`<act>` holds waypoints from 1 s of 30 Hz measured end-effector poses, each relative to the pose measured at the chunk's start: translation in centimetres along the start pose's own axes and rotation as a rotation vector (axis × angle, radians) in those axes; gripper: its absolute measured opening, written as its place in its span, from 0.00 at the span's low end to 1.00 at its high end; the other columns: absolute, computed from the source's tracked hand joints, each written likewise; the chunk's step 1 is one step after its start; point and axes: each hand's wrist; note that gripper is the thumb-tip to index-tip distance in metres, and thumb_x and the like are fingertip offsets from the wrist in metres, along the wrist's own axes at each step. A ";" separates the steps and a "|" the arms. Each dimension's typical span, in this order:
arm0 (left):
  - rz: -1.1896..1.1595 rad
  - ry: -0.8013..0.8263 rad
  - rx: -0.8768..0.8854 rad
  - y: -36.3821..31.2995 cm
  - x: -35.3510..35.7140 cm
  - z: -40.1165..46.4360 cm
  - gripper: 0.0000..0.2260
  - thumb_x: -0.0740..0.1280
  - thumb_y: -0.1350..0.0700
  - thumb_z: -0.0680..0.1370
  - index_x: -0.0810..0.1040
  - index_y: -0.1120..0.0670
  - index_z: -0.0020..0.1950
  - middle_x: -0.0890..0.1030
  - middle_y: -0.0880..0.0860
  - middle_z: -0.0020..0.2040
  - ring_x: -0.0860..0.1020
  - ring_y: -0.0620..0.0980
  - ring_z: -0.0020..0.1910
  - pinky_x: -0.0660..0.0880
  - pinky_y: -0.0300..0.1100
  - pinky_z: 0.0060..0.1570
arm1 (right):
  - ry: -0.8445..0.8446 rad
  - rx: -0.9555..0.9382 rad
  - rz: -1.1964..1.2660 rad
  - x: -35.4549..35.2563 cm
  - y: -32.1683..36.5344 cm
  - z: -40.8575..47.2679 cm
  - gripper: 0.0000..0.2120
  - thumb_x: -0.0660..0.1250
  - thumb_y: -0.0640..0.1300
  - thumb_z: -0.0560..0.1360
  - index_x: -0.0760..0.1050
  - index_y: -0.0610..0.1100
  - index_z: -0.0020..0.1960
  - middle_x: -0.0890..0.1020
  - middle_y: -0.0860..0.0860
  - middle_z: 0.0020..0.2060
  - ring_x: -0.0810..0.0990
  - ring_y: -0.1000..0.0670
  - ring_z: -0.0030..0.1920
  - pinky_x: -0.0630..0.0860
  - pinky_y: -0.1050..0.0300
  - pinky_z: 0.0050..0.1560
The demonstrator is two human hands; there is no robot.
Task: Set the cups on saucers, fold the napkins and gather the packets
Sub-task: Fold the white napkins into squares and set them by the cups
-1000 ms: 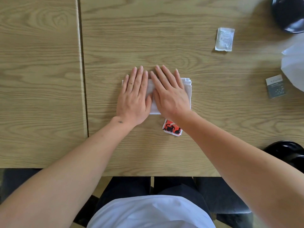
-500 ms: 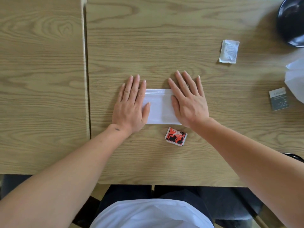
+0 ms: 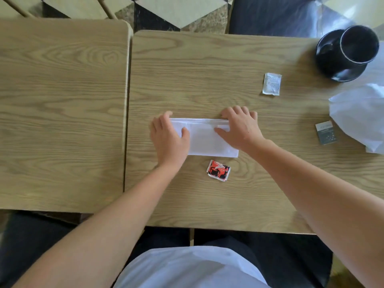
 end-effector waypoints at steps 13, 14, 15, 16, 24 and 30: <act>-1.358 0.493 -1.323 -4.2 -0.7 -8.2 0.19 0.72 0.48 0.78 0.74 0.60 0.59 0.81 0.56 0.52 0.80 0.51 0.50 0.75 0.45 0.56 | 0.384 0.176 0.365 -6.3 3.8 -1.4 0.11 0.71 0.52 0.76 0.74 0.46 0.45 0.74 0.52 0.36 0.73 0.48 0.39 0.63 0.57 0.32; -1.433 0.509 -1.265 -4.5 -1.0 -8.1 0.20 0.71 0.47 0.79 0.75 0.59 0.64 0.82 0.56 0.56 0.81 0.51 0.53 0.76 0.45 0.55 | 0.368 0.207 0.478 -6.6 3.9 -2.2 0.11 0.70 0.52 0.76 0.74 0.45 0.43 0.74 0.52 0.35 0.72 0.49 0.37 0.64 0.57 0.33; -1.496 0.504 -1.195 -4.8 -1.2 -7.8 0.20 0.69 0.48 0.80 0.76 0.58 0.67 0.84 0.56 0.59 0.83 0.52 0.54 0.79 0.46 0.51 | 0.342 0.237 0.600 -6.8 4.0 -3.0 0.10 0.70 0.51 0.76 0.74 0.45 0.43 0.75 0.51 0.35 0.72 0.50 0.36 0.65 0.57 0.34; -1.525 0.485 -1.107 -4.9 -1.3 -7.5 0.17 0.68 0.52 0.81 0.77 0.58 0.67 0.85 0.57 0.59 0.85 0.53 0.53 0.82 0.47 0.47 | 0.296 0.259 0.710 -6.9 4.1 -3.8 0.09 0.70 0.49 0.76 0.75 0.44 0.44 0.76 0.50 0.36 0.73 0.50 0.36 0.67 0.56 0.35; -1.211 0.383 -0.729 -3.4 -3.5 -4.6 0.25 0.71 0.64 0.77 0.74 0.47 0.72 0.85 0.53 0.60 0.84 0.54 0.56 0.81 0.52 0.55 | 0.198 0.539 1.400 -4.1 4.7 -10.6 0.10 0.70 0.37 0.77 0.77 0.40 0.58 0.84 0.43 0.52 0.86 0.47 0.45 0.84 0.52 0.43; -0.620 0.486 -0.734 0.0 -3.1 -8.8 0.36 0.71 0.56 0.76 0.58 0.42 0.80 0.72 0.52 0.73 0.77 0.55 0.65 0.75 0.57 0.67 | 0.442 0.750 1.351 -0.3 4.9 -14.1 0.12 0.70 0.39 0.76 0.75 0.37 0.58 0.84 0.42 0.53 0.86 0.47 0.46 0.82 0.57 0.38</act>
Point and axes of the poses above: each hand's wrist, its own z-axis towards the middle knuckle, its own x-axis out of the palm, y = z × x
